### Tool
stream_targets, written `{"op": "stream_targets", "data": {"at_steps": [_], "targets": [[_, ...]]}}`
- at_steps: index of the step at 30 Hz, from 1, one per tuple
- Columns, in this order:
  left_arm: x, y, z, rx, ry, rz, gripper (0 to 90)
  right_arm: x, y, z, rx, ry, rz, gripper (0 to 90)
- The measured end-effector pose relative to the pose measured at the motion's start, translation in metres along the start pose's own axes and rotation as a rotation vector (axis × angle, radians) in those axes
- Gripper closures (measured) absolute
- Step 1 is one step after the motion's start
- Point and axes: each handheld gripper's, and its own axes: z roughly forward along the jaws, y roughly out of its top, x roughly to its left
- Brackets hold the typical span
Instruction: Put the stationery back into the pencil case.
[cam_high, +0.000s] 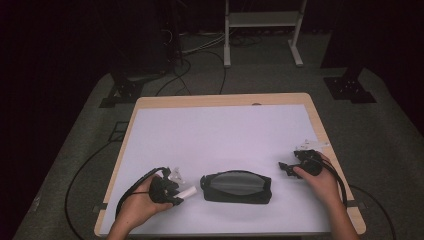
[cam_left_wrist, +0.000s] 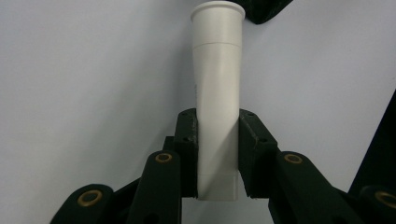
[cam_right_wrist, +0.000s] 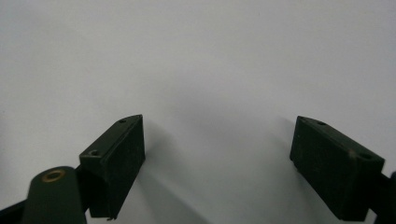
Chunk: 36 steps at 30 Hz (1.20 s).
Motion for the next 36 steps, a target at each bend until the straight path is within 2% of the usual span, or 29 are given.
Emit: {"op": "stream_targets", "data": {"at_steps": [6, 14, 28, 36], "targets": [[0.000, 0.005, -0.013, -0.036, 0.007, 0.010, 71.2, 0.000, 0.000, 0.000, -0.001, 0.000, -0.001, 16.6], [0.000, 0.021, -0.030, -0.101, -0.003, 0.059, 71.2, 0.000, 0.000, 0.000, -0.001, -0.001, -0.001, 16.6], [-0.003, 0.043, -0.043, -0.159, -0.024, 0.118, 71.2, 0.000, 0.000, 0.000, 0.000, -0.001, -0.001, 16.6], [-0.004, 0.056, -0.046, -0.172, -0.034, 0.149, 71.2, 0.000, 0.000, 0.000, 0.000, -0.002, -0.002, 16.6]]}}
